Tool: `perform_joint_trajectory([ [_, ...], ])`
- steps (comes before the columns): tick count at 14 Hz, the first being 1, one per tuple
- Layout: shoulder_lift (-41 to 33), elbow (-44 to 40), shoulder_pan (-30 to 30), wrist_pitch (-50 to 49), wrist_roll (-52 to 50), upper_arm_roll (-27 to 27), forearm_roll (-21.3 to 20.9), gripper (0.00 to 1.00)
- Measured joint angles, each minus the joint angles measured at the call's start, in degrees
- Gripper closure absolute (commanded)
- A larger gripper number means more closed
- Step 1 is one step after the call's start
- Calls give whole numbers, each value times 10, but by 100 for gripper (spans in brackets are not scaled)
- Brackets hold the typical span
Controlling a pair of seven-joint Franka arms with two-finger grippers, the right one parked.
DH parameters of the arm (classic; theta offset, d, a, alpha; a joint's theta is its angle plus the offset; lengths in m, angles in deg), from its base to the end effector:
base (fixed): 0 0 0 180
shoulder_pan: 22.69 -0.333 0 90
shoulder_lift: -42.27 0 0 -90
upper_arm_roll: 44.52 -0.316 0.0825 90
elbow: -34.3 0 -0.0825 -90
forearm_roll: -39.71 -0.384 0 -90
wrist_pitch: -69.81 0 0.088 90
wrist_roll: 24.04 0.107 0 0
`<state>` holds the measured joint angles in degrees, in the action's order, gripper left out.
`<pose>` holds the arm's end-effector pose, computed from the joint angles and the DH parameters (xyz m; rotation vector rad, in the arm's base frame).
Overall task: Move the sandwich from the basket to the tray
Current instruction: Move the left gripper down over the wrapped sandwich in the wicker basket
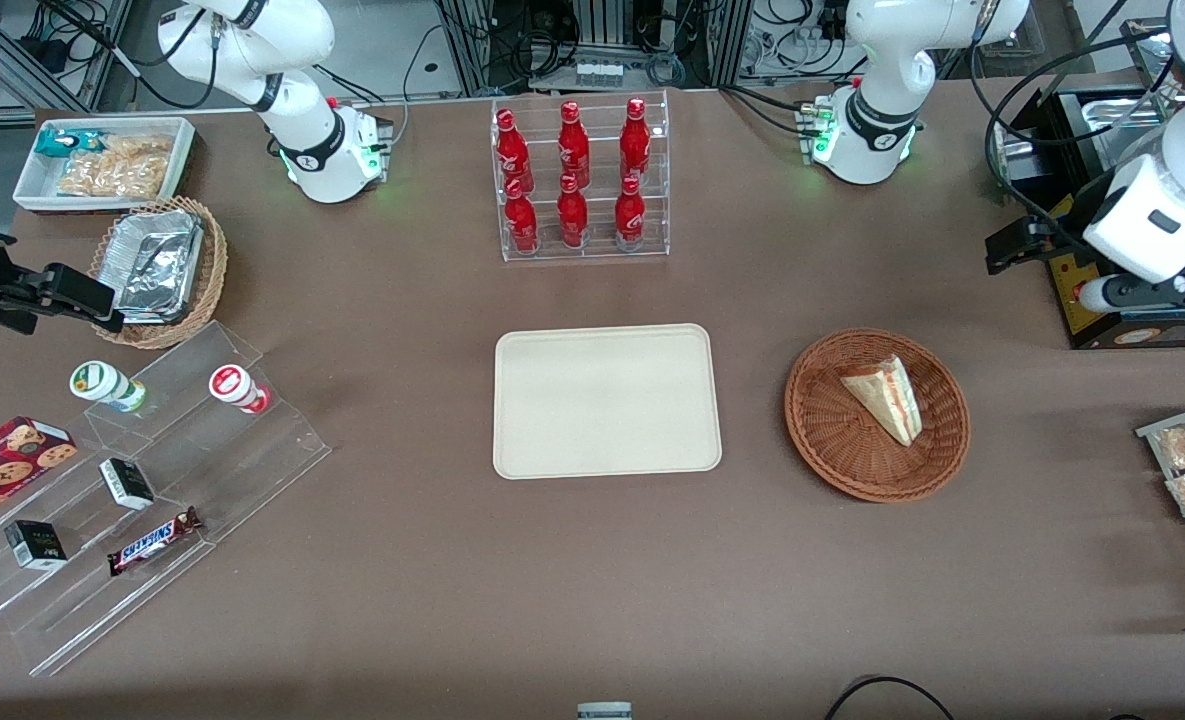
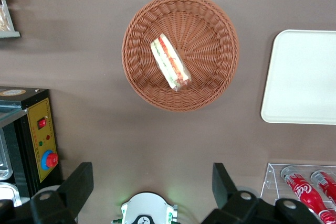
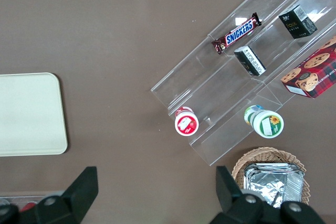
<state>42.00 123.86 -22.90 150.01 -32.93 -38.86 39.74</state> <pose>0.5315 -0.0509 0.6171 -3.1108 -0.0934 0.2455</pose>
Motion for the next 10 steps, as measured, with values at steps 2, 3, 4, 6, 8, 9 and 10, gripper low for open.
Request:
perform_joint_trajectory([
  [2, 1, -1, 0, 1, 11, 0, 0, 0],
  [3, 4, -1, 0, 1, 21, 0, 1, 0],
  [4, 10, 1, 0, 1, 27, 1, 1, 0],
  [6, 33, 5, 0, 2, 32, 1, 1, 0],
  [8, 64, 13, 0, 10, 33, 2, 1, 0],
  [9, 80, 21, 0, 25, 34, 2, 1, 0],
  [10, 93, 33, 0, 48, 34, 3, 1, 0],
])
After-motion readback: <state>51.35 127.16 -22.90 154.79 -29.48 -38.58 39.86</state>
